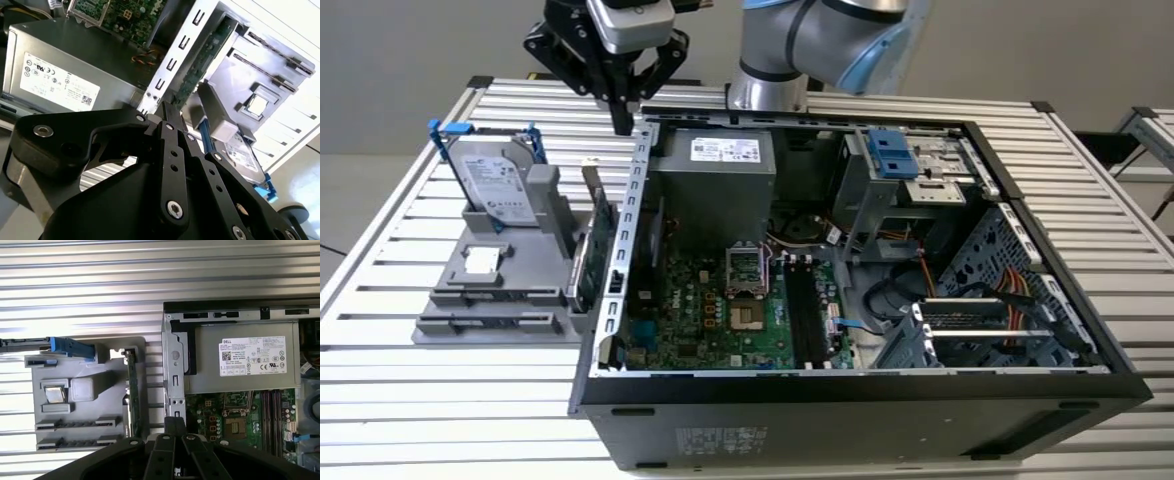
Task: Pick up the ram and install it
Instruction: 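Reach for the ram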
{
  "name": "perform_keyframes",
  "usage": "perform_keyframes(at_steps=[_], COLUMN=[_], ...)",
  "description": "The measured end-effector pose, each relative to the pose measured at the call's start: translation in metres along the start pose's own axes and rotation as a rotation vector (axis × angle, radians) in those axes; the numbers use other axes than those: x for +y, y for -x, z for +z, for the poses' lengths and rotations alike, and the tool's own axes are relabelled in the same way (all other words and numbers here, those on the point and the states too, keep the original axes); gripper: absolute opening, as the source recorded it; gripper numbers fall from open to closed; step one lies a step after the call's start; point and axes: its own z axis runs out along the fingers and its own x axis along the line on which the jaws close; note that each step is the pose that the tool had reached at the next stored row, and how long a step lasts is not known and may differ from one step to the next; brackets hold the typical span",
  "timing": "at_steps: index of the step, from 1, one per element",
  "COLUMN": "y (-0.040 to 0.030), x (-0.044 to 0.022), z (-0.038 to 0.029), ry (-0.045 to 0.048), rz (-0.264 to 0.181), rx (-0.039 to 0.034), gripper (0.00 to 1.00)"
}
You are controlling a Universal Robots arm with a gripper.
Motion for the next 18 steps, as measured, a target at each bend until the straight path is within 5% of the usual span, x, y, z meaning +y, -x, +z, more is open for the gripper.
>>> perform_keyframes(at_steps=[18], y=[-0.025], x=[-0.0007], z=[-0.0005], ry=[0.0001], rz=[-0.001], rx=[0.0], gripper=[0.0])
